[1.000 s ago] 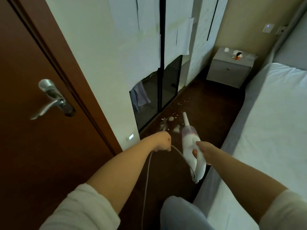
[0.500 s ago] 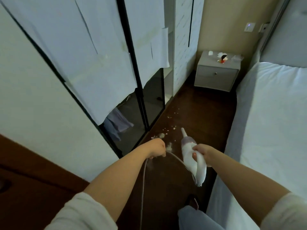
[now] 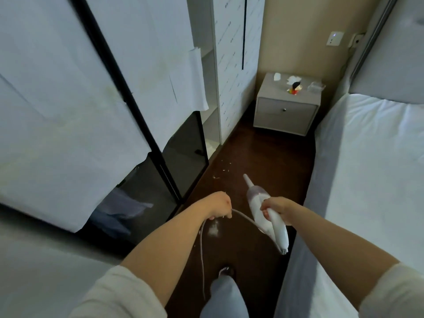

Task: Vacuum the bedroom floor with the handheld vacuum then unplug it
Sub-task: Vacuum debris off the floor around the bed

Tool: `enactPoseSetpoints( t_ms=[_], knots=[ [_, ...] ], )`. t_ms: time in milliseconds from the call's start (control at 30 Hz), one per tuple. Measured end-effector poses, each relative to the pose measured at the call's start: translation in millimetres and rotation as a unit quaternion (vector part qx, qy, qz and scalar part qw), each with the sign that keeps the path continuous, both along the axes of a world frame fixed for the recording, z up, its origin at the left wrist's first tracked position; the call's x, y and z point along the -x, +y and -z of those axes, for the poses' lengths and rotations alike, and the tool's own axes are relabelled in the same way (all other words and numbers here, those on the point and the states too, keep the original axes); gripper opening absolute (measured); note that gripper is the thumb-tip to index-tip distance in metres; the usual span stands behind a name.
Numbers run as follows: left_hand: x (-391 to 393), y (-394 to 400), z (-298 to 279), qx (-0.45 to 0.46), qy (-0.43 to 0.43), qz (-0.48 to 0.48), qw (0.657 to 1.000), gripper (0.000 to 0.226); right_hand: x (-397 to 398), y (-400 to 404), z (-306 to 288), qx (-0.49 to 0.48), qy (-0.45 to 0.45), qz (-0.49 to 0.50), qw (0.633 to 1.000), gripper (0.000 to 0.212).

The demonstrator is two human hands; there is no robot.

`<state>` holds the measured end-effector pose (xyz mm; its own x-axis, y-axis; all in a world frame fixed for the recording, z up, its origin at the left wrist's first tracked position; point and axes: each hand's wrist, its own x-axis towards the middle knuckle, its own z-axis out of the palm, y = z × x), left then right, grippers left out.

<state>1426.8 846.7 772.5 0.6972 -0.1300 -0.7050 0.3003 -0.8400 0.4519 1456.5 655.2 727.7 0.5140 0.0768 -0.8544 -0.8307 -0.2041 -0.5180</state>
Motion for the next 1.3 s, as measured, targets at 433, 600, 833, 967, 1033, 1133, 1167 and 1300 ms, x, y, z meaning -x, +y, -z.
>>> enactPoseSetpoints(
  t_ms=[433,600,833,967,1033,1133,1167,1300],
  knots=[
    [-221,-25,28,-0.003,0.065,0.053,0.996,0.038,-213,-30,13,0.037,0.013,-0.035,0.999,0.037],
    [-270,-45,35,-0.026,0.063,0.059,0.996,0.025,-265,-44,31,0.057,0.028,-0.084,0.994,0.044],
    [-328,-83,59,-0.029,0.081,-0.023,0.996,0.029,-359,-76,55,0.047,0.030,-0.167,0.984,0.046],
    [-355,-109,61,-0.044,0.112,-0.096,0.988,0.039,-411,-98,58,0.056,0.039,-0.228,0.971,0.046],
    [-363,-123,64,-0.047,0.108,-0.122,0.985,0.044,-429,-106,59,0.069,0.038,-0.247,0.966,0.048],
    [-370,-138,62,-0.047,0.106,-0.143,0.983,0.046,-442,-112,65,0.084,0.049,-0.278,0.956,0.046],
    [-372,-139,62,-0.044,0.107,-0.148,0.982,0.046,-445,-112,67,0.084,0.056,-0.281,0.954,0.046],
    [-380,-137,61,-0.041,0.110,-0.149,0.982,0.038,-455,-109,73,0.077,0.062,-0.288,0.952,0.048]
  ],
)
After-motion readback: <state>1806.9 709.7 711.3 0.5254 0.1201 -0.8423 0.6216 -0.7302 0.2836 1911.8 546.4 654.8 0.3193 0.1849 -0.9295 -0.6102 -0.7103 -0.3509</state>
